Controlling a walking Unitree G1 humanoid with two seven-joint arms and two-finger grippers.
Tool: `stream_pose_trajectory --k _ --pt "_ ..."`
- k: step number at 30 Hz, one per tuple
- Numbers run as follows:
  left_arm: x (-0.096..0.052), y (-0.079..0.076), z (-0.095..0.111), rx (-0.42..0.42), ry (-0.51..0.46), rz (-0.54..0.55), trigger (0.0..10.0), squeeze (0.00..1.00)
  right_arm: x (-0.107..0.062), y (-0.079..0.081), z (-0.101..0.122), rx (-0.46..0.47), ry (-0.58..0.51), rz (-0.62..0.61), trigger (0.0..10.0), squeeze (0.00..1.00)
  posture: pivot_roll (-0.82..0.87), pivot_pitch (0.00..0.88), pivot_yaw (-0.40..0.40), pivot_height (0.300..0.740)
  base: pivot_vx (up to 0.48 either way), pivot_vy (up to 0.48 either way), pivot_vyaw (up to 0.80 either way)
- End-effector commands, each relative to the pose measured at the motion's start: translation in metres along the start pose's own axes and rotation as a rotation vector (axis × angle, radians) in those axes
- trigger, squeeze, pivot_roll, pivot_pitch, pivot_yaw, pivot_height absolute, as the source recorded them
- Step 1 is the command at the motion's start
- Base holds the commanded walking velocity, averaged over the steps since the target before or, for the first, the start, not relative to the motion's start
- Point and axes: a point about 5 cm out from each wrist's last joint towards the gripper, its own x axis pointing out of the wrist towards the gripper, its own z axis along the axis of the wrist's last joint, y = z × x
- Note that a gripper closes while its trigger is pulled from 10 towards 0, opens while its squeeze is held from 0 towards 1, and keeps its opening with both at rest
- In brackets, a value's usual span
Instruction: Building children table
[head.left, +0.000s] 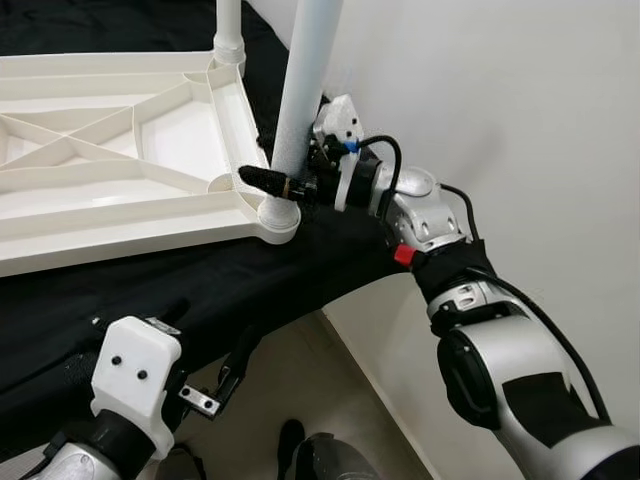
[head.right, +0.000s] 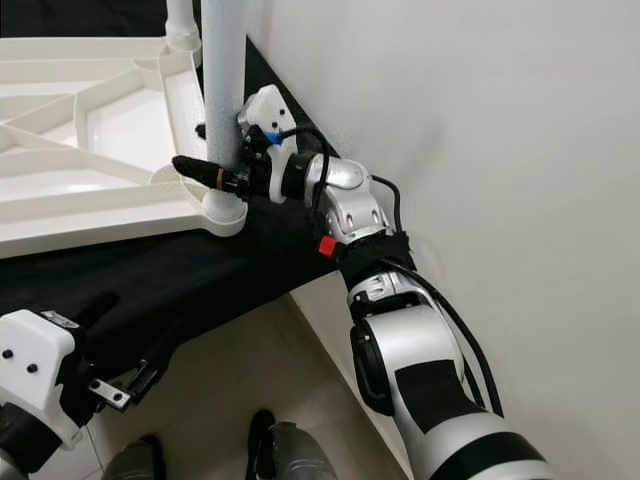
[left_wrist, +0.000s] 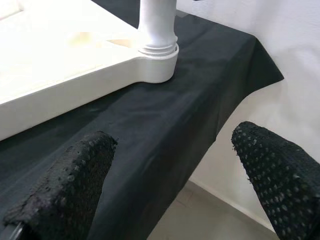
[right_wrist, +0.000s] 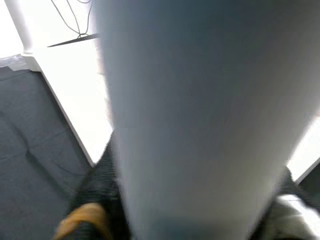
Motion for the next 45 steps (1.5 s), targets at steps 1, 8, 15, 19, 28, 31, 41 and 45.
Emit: stream_pose_trajectory --k 1,8,15,19,28,31,41,45 --pt "-0.002 -0.003 -0.001 -0.003 0.012 -0.016 10.0 0.00 -0.014 -0.009 -0.004 -0.014 0.024 -0.053 0.0 0.00 0.21 0.336 -0.200 0.740 0.000 0.000 0.00" --pt "0.001 -0.002 0.001 -0.001 0.003 -0.024 10.0 0.00 -0.021 -0.004 -0.040 -0.011 0.163 -0.447 0.0 0.00 0.18 0.306 -0.202 0.740 0.000 0.000 0.00" --pt "0.004 -0.002 0.004 0.005 -0.011 -0.033 10.0 0.00 -0.018 0.071 -0.067 0.080 0.230 -0.671 0.0 0.00 0.17 0.275 -0.185 0.740 0.000 0.000 0.00" --pt "0.006 -0.002 0.005 0.006 -0.017 -0.036 10.0 0.00 -0.003 0.077 -0.060 0.098 0.217 -0.585 6.7 0.00 0.16 0.267 -0.182 0.740 0.000 0.000 0.00" --pt "0.006 -0.003 0.005 0.005 -0.021 -0.036 10.0 0.00 -0.005 0.041 -0.038 0.093 0.017 -0.198 10.0 1.00 0.18 0.297 -0.198 0.740 0.000 0.000 0.00" --pt "0.004 -0.002 0.004 0.002 -0.016 -0.030 10.0 0.00 -0.018 0.032 -0.032 0.096 0.004 -0.063 10.0 0.00 0.19 0.312 -0.200 0.740 0.000 0.000 0.00" --pt "0.001 -0.002 0.002 0.000 0.000 -0.023 10.0 0.00 -0.031 0.008 -0.025 0.100 0.009 0.007 10.0 0.00 0.21 0.333 -0.199 0.740 0.000 0.000 0.00" --pt "0.000 -0.002 0.001 -0.002 0.002 -0.022 10.0 0.00 -0.033 0.001 -0.026 0.099 0.005 -0.004 0.0 0.00 0.20 0.336 -0.204 0.740 0.000 0.000 0.00"
